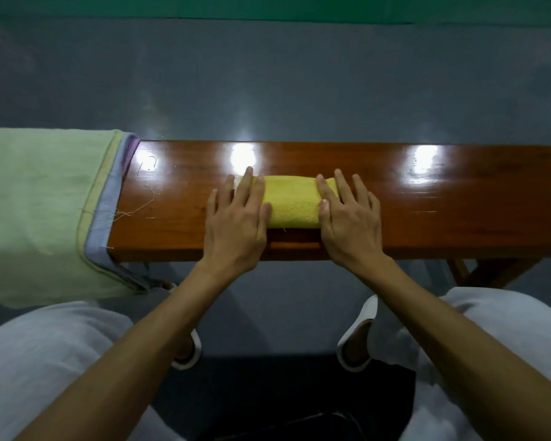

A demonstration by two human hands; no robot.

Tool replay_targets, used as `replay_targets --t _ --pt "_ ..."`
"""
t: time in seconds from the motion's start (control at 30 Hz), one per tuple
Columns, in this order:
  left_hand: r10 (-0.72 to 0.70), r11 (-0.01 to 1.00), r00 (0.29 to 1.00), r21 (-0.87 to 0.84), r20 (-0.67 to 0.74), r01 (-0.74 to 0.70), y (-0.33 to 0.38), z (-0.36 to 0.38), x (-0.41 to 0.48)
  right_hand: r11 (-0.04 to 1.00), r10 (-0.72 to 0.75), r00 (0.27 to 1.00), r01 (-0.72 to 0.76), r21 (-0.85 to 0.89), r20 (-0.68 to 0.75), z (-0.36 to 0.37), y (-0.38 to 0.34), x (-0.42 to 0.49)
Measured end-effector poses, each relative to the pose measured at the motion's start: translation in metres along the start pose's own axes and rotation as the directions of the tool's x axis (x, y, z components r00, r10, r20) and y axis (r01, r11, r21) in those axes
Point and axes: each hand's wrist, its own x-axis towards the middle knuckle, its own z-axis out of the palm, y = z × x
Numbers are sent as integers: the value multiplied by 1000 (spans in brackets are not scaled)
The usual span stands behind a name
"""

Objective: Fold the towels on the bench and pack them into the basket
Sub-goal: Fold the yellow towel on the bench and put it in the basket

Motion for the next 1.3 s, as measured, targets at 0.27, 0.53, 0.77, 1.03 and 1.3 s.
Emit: replay_targets --t 0.27,0.53,0.77,1.03,1.3 --pt "-94 993 994 -71 51 98 -15 -6 -2 999 33 999 -33 -2 -43 -7 7 -3" --pt "-144 899 989 -423 -33 117 -31 -21 5 986 28 995 -12 167 -97 -11 13 4" --pt "-170 930 985 -331 -11 157 -17 -21 4 976 56 996 -69 205 69 -32 10 9" --pt "-226 948 974 -223 30 226 6 -24 11 942 68 986 -113 315 152 -35 -4 16" --pt "-253 859 966 -445 57 251 5 -31 19 829 87 989 -139 542 121 -34 -1 28"
